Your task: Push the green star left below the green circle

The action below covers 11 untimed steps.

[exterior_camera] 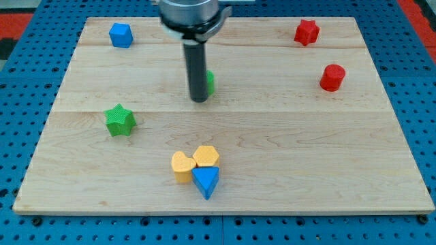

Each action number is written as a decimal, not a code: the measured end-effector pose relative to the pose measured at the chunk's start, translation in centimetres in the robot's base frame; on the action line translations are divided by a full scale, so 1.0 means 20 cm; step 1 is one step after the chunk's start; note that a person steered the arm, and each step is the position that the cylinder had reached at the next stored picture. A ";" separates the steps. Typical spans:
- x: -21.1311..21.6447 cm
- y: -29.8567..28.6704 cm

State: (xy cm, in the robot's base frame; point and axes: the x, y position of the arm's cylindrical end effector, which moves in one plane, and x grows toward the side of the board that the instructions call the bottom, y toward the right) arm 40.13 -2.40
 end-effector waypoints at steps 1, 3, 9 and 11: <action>0.21 -0.08; 0.50 -0.74; -0.03 -0.30; 0.07 0.64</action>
